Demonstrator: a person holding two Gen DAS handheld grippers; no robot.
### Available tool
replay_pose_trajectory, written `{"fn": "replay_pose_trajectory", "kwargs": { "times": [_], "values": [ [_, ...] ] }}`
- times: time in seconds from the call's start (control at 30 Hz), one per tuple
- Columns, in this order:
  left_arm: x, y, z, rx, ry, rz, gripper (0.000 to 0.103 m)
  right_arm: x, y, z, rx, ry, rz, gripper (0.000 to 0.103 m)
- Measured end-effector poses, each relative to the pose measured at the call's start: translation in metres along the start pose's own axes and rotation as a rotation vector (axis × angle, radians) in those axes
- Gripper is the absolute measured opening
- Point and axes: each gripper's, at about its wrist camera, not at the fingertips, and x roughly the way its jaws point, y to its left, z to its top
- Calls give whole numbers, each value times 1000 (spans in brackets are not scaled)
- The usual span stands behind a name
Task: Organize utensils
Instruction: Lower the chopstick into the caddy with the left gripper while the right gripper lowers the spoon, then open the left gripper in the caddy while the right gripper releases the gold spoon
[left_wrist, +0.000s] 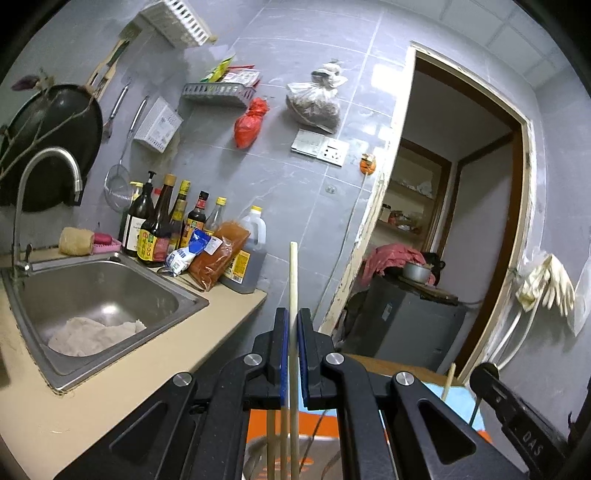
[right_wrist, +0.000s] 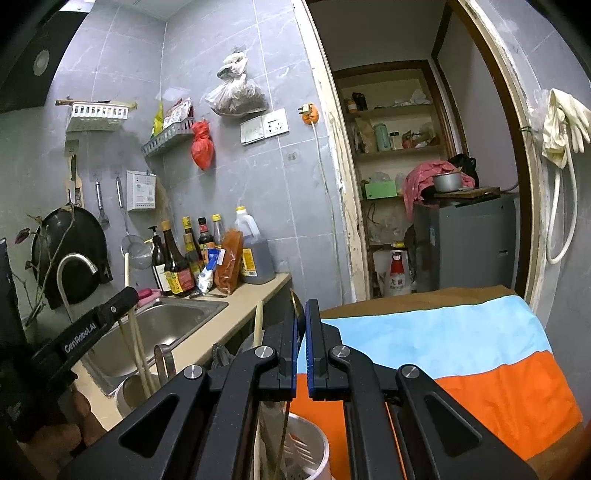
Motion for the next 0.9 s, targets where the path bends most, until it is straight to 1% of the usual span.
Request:
{"fn": "replay_pose_trajectory", "kwargs": {
  "times": [0.13, 0.27, 0.33, 0.4, 0.57, 0.63, 0.7, 0.77, 0.8, 0.9],
  "values": [
    [-8, -3, -2, 44, 30, 0, 5, 0, 1, -2, -4, 20, 21, 4],
    [-15, -3, -3, 61, 72, -2, 5, -2, -1, -5, -7, 45, 40, 7],
    [-17, -2, -2, 61, 104, -16, 5, -4, -3, -6, -4, 54, 50, 13],
    [-18, -2, -2, 60, 137, -24, 5, -7, -6, -6, 5, 54, 60, 25],
    [-21, -4, -2, 52, 204, -53, 5, -13, -11, -4, 21, 63, 80, 27],
    [-23, -7, -3, 60, 225, -63, 7, -17, -14, -2, 24, 63, 83, 27],
    [-25, -13, -4, 77, 247, -61, 20, -23, -17, -1, 26, 63, 83, 30],
    [-32, -19, -4, 80, 252, -71, 27, -28, -22, 1, 30, 65, 85, 34],
    [-35, -22, -4, 82, 253, -69, 32, -31, -24, 2, 31, 66, 86, 35],
    [-44, -32, -4, 85, 260, -70, 42, -39, -33, 4, 39, 85, 89, 36]
  ]
}}
